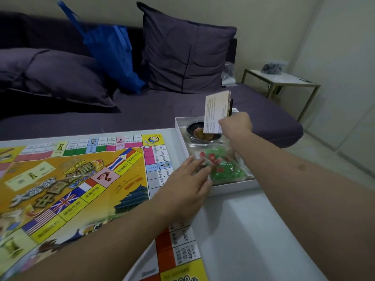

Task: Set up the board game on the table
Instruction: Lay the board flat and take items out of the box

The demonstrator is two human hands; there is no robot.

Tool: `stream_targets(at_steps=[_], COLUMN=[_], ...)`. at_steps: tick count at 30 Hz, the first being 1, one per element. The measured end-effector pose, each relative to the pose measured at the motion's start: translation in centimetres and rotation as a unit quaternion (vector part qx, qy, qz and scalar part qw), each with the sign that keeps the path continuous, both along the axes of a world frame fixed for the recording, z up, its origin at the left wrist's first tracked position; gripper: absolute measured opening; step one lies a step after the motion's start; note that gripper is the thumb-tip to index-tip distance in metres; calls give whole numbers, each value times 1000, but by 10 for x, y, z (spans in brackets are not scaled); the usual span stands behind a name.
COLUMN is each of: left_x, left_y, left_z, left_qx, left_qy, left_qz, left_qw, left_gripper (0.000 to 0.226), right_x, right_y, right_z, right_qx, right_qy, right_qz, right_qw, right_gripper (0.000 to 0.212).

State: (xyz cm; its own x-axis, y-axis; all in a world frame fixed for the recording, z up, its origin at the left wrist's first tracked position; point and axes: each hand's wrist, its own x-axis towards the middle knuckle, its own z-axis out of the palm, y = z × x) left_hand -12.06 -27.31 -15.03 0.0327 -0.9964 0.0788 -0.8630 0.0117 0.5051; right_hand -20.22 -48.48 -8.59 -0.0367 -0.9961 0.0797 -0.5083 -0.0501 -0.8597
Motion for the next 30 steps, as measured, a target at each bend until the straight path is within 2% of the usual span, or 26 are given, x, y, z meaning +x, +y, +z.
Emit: stream_targets(at_steps=[1, 4, 7, 9, 12, 13, 16, 17, 19, 22, 25, 27, 30], left_x=[0, 4, 17, 33, 56, 62, 73, 77, 83, 84, 83, 86, 94], left_y=[2, 14, 32, 49, 90, 110, 174, 197, 242, 301, 341, 358, 370], left_z=[6, 29, 62, 87, 121, 129, 140, 137, 132, 126, 116, 109, 103], left_qx=[-14, -52, -81, -90, -83, -72, -53, -53, -48, -47, -49, -50, -39], left_qy=[28, 115, 214, 333, 536, 565, 581, 584, 592, 611, 635, 660, 670], left_qz=[7, 68, 152, 186, 188, 178, 181, 199, 218, 230, 240, 225, 212], left_qw=[999, 990, 962, 920, 819, 802, 792, 785, 775, 756, 733, 715, 710], left_gripper=[53, 48, 40, 50, 86, 83, 39, 36, 43, 40, 49, 60, 68], right_x=[-1, -5, -5, -1, 8, 13, 32, 37, 46, 54, 61, 68, 76], right_y=[2, 26, 81, 130, 210, 237, 309, 331, 370, 415, 448, 463, 470], right_z=[5, 28, 50, 58, 58, 56, 46, 44, 40, 38, 32, 28, 22], right_qx=[-20, -95, -192, -255, -301, -302, -266, -241, -181, -78, -35, -19, 38], right_qy=[-23, -44, -64, -68, -56, -48, -39, -43, -56, -31, 34, 45, 27], right_qz=[-4, 14, 76, 149, 300, 341, 407, 416, 441, 467, 473, 474, 489], right_qw=[1000, 994, 976, 953, 904, 889, 873, 876, 877, 880, 880, 879, 871], right_gripper=[3, 23, 21, 19, 15, 11, 12, 9, 11, 35, 50, 59, 56])
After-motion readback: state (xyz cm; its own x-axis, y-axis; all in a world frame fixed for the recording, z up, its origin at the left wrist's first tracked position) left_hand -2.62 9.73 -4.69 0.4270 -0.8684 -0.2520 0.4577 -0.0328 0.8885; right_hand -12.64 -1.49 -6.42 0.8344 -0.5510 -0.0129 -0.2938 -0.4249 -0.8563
